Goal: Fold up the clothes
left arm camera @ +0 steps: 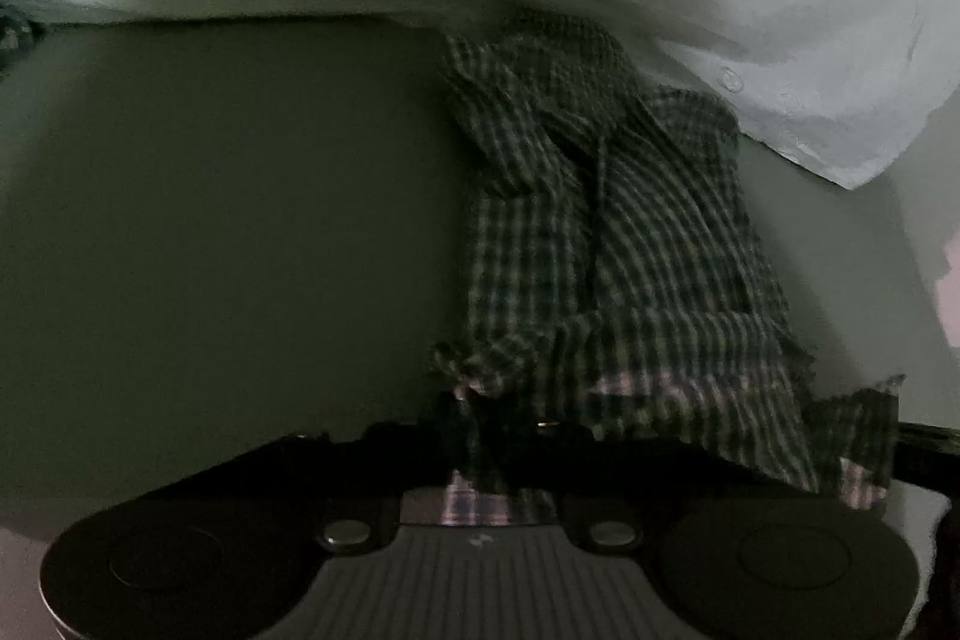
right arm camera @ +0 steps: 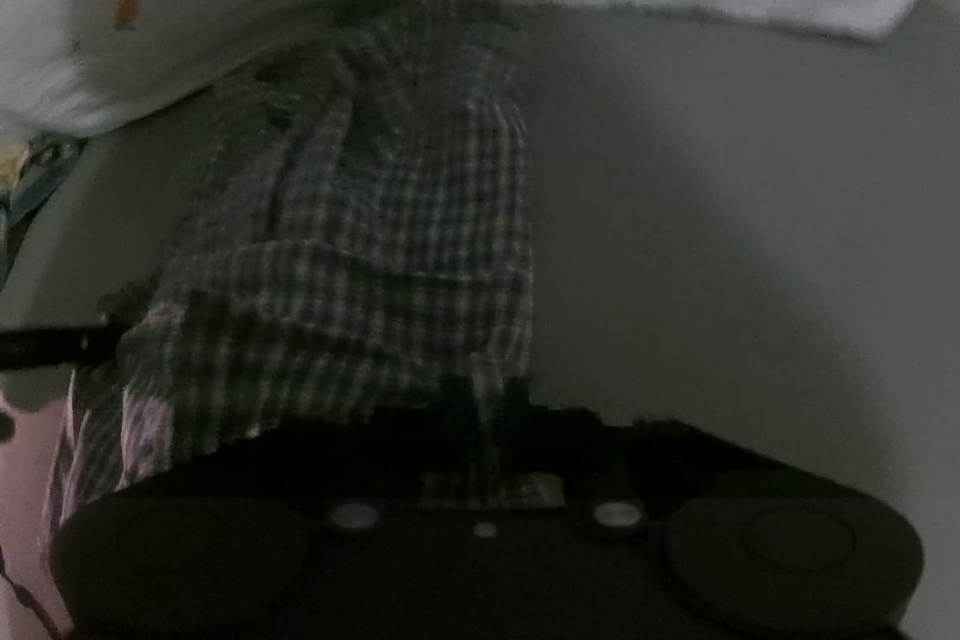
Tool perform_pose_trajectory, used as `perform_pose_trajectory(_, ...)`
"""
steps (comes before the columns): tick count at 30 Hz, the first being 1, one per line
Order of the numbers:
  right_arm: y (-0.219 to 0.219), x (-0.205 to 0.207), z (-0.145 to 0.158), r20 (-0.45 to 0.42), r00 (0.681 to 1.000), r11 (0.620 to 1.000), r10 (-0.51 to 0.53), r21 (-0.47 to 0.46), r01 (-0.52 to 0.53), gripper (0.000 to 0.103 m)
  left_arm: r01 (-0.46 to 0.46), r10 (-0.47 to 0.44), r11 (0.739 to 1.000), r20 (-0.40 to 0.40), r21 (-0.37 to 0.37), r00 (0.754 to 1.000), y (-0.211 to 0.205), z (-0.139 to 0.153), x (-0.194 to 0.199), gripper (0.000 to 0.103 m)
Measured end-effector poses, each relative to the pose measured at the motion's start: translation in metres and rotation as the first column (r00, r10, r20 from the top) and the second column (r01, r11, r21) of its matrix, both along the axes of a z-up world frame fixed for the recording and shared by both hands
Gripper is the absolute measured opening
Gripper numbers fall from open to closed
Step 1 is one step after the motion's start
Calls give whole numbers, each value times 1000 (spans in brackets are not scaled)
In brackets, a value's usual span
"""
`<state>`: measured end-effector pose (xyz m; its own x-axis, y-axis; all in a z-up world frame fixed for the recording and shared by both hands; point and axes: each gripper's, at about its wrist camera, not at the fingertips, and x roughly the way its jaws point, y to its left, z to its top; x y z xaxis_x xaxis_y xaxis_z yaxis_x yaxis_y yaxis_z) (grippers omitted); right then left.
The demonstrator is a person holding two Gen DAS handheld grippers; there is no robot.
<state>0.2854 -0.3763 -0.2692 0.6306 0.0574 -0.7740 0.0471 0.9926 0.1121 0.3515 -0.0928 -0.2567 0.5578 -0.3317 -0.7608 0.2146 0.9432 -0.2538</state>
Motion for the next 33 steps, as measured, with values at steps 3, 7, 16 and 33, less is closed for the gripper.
perform_pose_trajectory(3,-3,-12,20,74,997,1000,-10,-10,11,5,-35,35,999,63,-7,997,3,16,-4,4)
perform_pose_trajectory(7,-6,-23,46,153,988,1000,-19,-17,22,4,-32,40,997,129,-69,991,5,43,-2,4)
perform_pose_trajectory(16,-17,-12,41,186,981,998,-51,-17,55,6,-8,24,995,156,-102,987,-1,39,15,5)
perform_pose_trajectory(33,48,-118,21,37,946,820,322,-511,-259,91,-170,146,962,-123,-216,982,52,29,-55,73)
